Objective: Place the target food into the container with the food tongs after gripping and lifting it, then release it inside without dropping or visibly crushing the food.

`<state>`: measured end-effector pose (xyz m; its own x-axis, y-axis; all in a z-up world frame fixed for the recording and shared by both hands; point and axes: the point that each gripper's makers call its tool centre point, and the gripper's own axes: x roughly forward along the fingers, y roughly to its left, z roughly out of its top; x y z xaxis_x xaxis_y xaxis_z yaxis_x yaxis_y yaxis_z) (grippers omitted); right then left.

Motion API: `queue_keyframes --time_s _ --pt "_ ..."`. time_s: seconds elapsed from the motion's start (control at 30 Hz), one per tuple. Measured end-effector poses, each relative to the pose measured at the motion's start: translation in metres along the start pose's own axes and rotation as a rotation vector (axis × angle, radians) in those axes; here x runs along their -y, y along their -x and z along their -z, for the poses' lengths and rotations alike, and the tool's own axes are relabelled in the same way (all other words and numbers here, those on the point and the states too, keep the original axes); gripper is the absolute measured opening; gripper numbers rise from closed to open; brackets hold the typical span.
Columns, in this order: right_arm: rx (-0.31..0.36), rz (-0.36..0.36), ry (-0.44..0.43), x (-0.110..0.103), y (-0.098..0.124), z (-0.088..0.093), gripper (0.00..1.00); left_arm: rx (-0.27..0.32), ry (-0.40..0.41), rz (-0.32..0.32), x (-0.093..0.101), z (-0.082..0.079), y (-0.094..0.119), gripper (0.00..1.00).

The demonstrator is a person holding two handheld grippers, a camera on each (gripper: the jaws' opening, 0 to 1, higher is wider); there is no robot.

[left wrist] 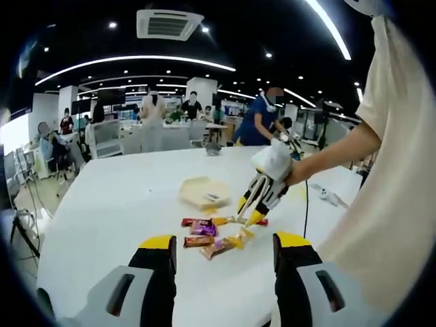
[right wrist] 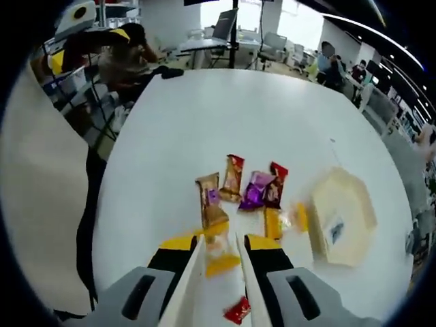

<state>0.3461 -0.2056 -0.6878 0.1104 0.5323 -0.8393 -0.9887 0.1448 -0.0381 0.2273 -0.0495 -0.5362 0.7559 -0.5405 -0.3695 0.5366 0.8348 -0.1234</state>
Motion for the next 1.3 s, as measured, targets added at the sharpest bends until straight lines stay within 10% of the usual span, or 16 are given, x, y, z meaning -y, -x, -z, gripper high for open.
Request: queue_keyframes --time_s 1.3 --pt "-0.145 -0.115 0.053 -0.004 -0.04 0.027 0.27 -0.022 0.051 -0.054 -0.01 0.006 0.001 0.56"
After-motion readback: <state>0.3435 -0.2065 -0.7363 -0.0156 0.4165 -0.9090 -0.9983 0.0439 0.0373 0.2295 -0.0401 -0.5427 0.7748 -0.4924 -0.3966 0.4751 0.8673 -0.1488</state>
